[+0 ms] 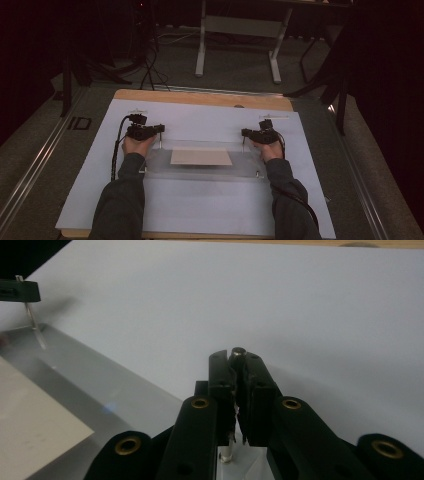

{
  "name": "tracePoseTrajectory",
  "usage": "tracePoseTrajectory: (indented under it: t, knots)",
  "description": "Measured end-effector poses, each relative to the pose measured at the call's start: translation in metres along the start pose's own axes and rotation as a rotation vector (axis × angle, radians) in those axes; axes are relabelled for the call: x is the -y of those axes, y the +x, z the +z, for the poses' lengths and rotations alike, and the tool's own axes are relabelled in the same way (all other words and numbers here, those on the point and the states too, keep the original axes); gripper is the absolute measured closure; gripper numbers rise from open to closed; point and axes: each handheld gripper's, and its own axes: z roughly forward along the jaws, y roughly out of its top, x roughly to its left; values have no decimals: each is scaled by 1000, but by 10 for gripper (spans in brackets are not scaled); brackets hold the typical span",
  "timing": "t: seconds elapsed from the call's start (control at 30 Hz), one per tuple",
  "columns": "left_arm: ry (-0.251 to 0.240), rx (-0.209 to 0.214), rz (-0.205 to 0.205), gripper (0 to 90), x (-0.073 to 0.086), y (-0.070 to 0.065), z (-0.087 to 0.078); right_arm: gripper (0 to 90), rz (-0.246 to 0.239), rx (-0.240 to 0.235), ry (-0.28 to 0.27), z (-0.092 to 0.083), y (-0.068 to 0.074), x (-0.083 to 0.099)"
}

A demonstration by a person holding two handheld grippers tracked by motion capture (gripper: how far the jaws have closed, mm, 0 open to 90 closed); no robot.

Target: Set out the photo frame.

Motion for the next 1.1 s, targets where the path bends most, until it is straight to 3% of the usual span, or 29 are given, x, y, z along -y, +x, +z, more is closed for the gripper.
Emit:
tracePoseTrajectory:
  t: [0.1, 0.23, 0.37, 0.6, 0.73, 1.1]
  knots:
    - [18, -14, -13, 859, -3, 0, 3, 831, -24, 22, -1, 1, 2, -1]
    - [27, -28, -17, 858, -5, 0, 5, 784, -99, 81, 3, -1, 9, 0]
    - [21, -29, -38, 857, -5, 1, 7, 738, -109, 63, -31, -11, 8, 4]
    - [16, -36, -57, 856, -5, 1, 9, 698, -193, 81, -89, -32, 12, 16]
    - [16, -41, -67, 856, -5, 1, 10, 694, -198, 76, -117, -41, 11, 24]
    - [18, -40, -76, 855, -6, 2, 11, 692, -247, 81, -99, -53, 12, 41]
